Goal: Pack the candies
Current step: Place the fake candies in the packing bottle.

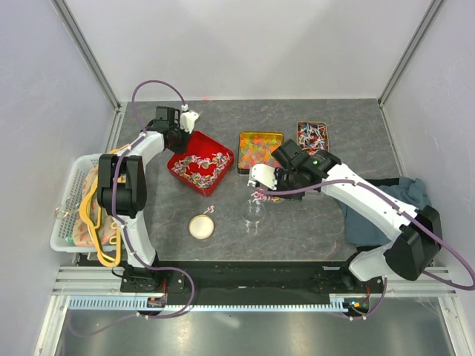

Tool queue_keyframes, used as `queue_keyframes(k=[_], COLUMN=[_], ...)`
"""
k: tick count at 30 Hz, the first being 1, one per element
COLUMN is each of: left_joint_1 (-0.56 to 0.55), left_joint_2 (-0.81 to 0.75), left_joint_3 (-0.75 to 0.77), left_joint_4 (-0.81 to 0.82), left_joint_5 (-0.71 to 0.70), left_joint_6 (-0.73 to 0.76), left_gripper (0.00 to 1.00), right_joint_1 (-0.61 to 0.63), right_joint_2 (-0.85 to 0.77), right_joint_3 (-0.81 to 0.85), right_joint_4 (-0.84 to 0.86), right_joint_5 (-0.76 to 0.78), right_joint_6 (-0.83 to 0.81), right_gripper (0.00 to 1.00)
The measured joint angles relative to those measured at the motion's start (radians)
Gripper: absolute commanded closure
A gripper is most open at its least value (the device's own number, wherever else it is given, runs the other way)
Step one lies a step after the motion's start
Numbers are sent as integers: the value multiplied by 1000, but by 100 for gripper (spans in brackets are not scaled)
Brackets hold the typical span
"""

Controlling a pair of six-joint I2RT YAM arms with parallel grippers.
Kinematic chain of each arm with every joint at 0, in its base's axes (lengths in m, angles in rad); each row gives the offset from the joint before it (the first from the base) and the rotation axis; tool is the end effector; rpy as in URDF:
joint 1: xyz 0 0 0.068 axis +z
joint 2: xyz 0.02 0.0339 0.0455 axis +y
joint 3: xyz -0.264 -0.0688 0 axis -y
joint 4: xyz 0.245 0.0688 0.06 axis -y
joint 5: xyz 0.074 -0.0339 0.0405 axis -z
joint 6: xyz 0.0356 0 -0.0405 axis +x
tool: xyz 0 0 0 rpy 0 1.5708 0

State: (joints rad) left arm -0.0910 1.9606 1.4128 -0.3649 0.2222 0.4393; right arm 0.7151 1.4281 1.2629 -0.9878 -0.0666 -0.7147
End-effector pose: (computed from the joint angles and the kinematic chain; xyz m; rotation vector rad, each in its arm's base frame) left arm 0.4247 -0.0466 0.1953 0.7335 2.3443 -0.1245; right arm 0.2087 0.1844 0.2936 -1.7992 2.0433 0.0908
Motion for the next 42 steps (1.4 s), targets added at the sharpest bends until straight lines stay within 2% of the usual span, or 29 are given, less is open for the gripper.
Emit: queue_keyframes(k=[12, 29, 42], left_joint_1=[0, 0, 0], left_joint_2=[-19, -84, -84], left_joint_3=[-51, -117, -127], left_joint_4=[-1, 7, 18], left_joint_5=[-14, -37, -35], left_joint_6=[0, 9, 10], left_gripper=[98, 98, 98], right_joint_1=[120, 203, 239], right_joint_2=[15, 176, 240], right_joint_3=[-1, 187, 200], right_joint_4=[-143, -265, -312], right_joint_5=[130, 286, 339], right_joint_6=[-21, -68, -69], right_gripper=[100, 100, 100])
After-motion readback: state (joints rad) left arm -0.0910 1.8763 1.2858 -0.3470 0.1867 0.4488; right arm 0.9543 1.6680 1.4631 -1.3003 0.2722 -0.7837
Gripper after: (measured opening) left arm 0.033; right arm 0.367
